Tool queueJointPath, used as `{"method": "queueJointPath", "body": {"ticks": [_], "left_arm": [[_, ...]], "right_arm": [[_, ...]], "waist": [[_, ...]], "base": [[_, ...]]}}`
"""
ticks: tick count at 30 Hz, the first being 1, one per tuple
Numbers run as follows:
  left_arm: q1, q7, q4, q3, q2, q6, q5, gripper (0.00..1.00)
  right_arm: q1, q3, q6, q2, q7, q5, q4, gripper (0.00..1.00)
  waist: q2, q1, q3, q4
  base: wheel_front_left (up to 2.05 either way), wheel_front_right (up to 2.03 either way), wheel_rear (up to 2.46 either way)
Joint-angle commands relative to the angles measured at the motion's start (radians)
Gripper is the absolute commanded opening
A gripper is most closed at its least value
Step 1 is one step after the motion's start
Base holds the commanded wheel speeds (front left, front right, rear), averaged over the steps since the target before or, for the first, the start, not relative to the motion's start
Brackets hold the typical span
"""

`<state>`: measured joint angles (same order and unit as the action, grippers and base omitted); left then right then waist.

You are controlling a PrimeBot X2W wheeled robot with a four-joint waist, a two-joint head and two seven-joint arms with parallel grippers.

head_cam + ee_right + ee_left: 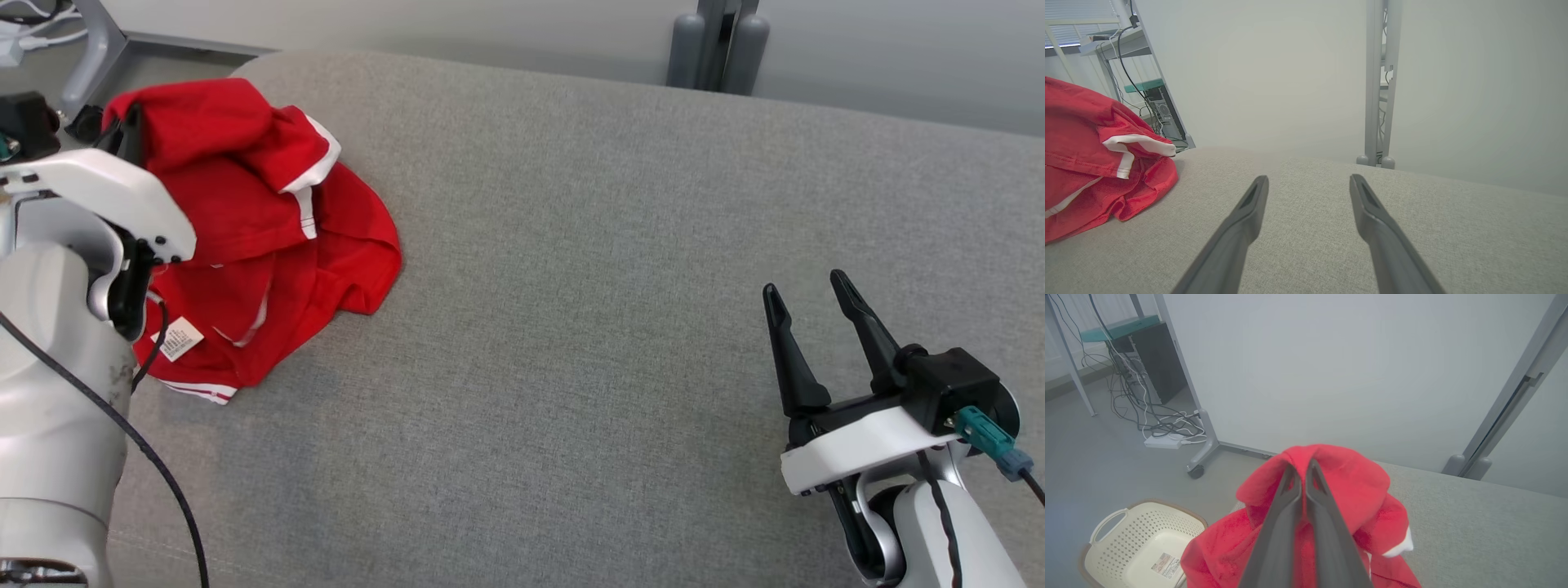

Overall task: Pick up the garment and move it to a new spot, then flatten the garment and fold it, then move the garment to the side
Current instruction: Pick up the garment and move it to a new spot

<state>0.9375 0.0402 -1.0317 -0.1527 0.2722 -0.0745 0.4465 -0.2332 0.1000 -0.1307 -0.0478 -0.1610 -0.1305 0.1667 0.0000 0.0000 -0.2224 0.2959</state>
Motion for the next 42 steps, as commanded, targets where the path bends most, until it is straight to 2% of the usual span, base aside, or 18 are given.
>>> {"method": "queueJointPath", "body": {"ticks": [1,9,12,15,21,28,29,33,37,38,39,40,42], "left_arm": [[0.017,0.028,0.025,-0.013,-0.002,-0.003,-0.017,0.0],[-0.097,0.042,0.196,-0.144,-0.127,-0.028,-0.071,0.0],[-0.159,0.02,0.273,-0.215,-0.166,-0.035,-0.094,0.0],[-0.235,-0.022,0.37,-0.303,-0.198,-0.038,-0.104,0.0],[-0.277,-0.079,0.488,-0.406,-0.215,-0.04,-0.092,0.0],[-0.236,-0.14,0.587,-0.517,-0.219,-0.032,-0.094,0.0],[-0.236,-0.14,0.587,-0.517,-0.219,-0.032,-0.094,0.0],[-0.216,-0.169,0.604,-0.57,-0.217,-0.014,-0.051,0.0],[-0.213,-0.174,0.552,-0.616,-0.218,-0.004,0.0,0.0],[-0.21,-0.175,0.537,-0.624,-0.218,-0.002,0.011,0.04],[-0.204,-0.169,0.522,-0.63,-0.218,0.002,0.019,0.18],[-0.201,-0.161,0.514,-0.639,-0.218,0.002,0.032,1.0],[-0.192,-0.142,0.509,-0.658,-0.218,-0.004,0.048,1.0]], "right_arm": [[0.011,-0.005,0.0,-0.005,-0.013,-0.012,0.002,1.0],[0.035,-0.025,0.0,-0.005,-0.03,-0.047,0.014,1.0],[0.031,-0.029,0.0,-0.006,-0.032,-0.053,0.012,1.0],[0.013,-0.025,0.0,-0.006,-0.035,-0.067,0.009,1.0],[-0.007,-0.031,0.0,-0.005,-0.051,-0.082,0.018,1.0],[-0.017,-0.033,0.0,-0.005,-0.081,-0.128,0.047,1.0],[-0.017,-0.033,0.0,-0.005,-0.081,-0.128,0.047,1.0],[-0.017,-0.03,0.0,-0.004,-0.096,-0.153,0.062,1.0],[-0.018,-0.024,0.0,-0.004,-0.104,-0.18,0.074,1.0],[-0.02,-0.022,0.0,-0.004,-0.106,-0.187,0.076,1.0],[-0.021,-0.021,0.0,-0.004,-0.107,-0.19,0.078,1.0],[-0.022,-0.024,0.0,-0.004,-0.107,-0.192,0.079,1.0],[-0.022,-0.037,0.0,-0.004,-0.108,-0.192,0.079,1.0]], "waist": [[0.0,0.0,0.023,-0.005],[0.0,0.0,0.07,-0.052],[0.0,0.0,0.067,-0.093],[0.0,0.0,0.045,-0.172],[0.0,0.0,0.002,-0.327],[0.0,0.0,-0.035,-0.525],[0.0,0.0,-0.035,-0.525],[0.0,0.0,-0.058,-0.614],[0.0,0.0,-0.075,-0.667],[0.0,0.0,-0.079,-0.673],[0.0,0.0,-0.081,-0.676],[0.0,0.0,-0.083,-0.676],[0.0,0.0,-0.084,-0.666]], "base": [[0.0,0.0,0.0],[0.0,0.0,0.0],[0.0,0.0,0.0],[0.0,0.0,0.0],[0.0,0.0,0.0],[0.0,0.0,0.0],[0.0,0.0,0.0],[0.0,0.0,0.0],[0.0,0.0,0.0],[0.0,0.0,0.0],[0.0,0.0,0.0],[0.0,0.0,0.0],[0.0,0.0,0.0]]}}
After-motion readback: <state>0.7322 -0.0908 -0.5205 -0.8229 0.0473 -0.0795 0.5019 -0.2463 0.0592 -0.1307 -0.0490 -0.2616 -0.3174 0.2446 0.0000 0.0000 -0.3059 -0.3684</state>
